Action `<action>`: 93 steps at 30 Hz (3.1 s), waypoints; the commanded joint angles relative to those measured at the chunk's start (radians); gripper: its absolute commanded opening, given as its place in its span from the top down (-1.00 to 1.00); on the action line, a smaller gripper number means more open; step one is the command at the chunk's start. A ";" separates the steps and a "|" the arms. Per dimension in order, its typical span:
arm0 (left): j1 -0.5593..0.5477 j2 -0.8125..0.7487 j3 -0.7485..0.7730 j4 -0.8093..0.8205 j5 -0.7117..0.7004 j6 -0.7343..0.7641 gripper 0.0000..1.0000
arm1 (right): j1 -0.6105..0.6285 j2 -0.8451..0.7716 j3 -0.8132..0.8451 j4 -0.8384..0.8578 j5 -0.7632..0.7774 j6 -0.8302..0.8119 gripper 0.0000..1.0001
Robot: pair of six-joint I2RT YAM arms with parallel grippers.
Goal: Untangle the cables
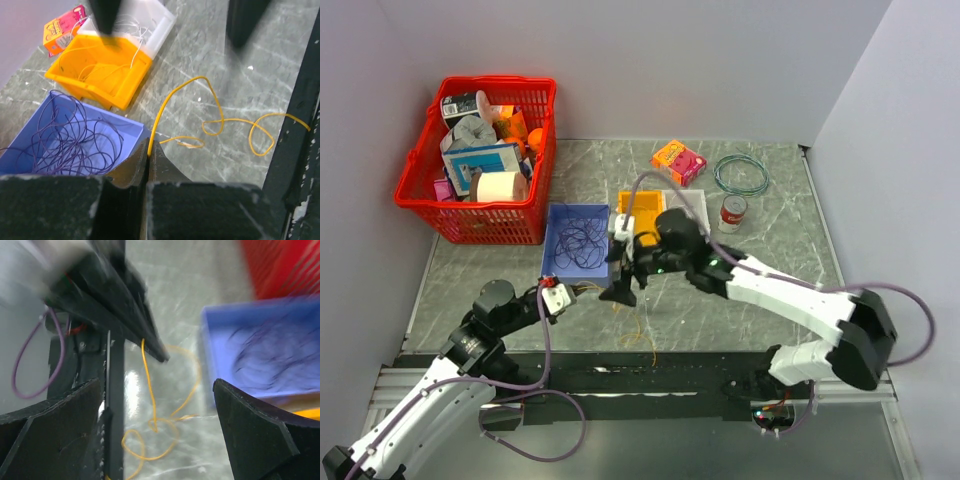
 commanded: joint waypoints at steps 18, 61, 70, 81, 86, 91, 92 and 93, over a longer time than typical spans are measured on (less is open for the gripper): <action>0.009 0.011 0.099 0.139 0.070 -0.258 0.99 | 0.028 0.421 -0.166 0.510 0.048 0.417 -0.29; 0.041 -0.032 -0.005 0.060 -0.146 -0.052 -0.95 | -0.381 0.346 0.347 0.090 0.193 0.517 1.00; 0.050 -0.036 -0.004 0.055 -0.139 -0.056 -0.96 | -0.407 0.530 0.354 0.208 0.284 0.597 1.00; 0.053 -0.036 -0.010 0.064 -0.136 -0.056 -0.96 | -0.415 0.660 0.382 0.032 0.422 0.482 1.00; 0.053 -0.035 -0.008 0.064 -0.139 -0.059 -0.96 | -0.378 0.734 0.498 -0.110 0.453 0.384 1.00; 0.055 -0.035 -0.008 0.063 -0.136 -0.058 -0.96 | -0.358 0.771 0.535 -0.164 0.512 0.348 1.00; 0.055 -0.035 -0.008 0.063 -0.137 -0.056 -0.96 | -0.358 0.772 0.538 -0.167 0.520 0.347 1.00; 0.055 -0.035 -0.008 0.061 -0.136 -0.058 -0.96 | -0.357 0.776 0.542 -0.175 0.526 0.342 1.00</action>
